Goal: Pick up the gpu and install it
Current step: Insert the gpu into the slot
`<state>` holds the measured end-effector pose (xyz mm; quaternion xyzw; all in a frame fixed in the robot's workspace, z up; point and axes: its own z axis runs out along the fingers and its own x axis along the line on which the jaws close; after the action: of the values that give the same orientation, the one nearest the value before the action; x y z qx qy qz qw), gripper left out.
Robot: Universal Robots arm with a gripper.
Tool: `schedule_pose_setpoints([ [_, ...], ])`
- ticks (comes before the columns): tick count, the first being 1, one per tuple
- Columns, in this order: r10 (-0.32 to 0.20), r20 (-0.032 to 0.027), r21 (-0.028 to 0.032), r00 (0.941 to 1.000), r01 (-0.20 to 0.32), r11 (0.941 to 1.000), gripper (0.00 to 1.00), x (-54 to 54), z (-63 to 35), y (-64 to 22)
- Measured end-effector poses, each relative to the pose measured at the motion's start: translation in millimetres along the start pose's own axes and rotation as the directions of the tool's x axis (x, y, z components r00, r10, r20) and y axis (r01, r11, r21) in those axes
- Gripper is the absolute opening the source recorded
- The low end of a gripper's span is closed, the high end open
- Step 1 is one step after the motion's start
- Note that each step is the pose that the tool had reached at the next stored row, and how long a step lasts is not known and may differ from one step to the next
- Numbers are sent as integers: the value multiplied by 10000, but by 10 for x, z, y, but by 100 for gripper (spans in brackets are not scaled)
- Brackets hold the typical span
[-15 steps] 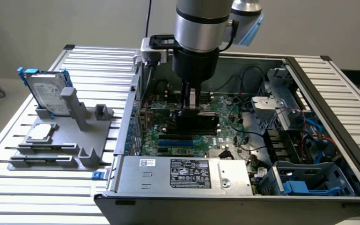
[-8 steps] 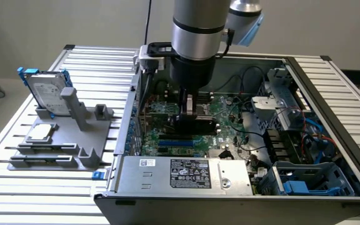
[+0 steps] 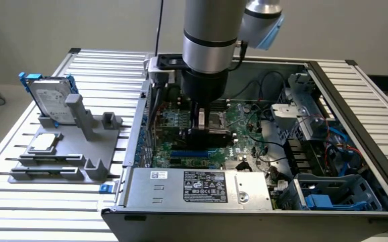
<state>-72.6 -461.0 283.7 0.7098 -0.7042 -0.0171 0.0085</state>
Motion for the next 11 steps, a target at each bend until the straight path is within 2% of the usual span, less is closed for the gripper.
schedule_pose_setpoints([
  [7, 0, -1, -1, 10000, 0, 10000, 26, 2, 126, 19],
  [11, 0, -2, -6, 10000, 0, 10000, 26, 2, 151, 21],
])
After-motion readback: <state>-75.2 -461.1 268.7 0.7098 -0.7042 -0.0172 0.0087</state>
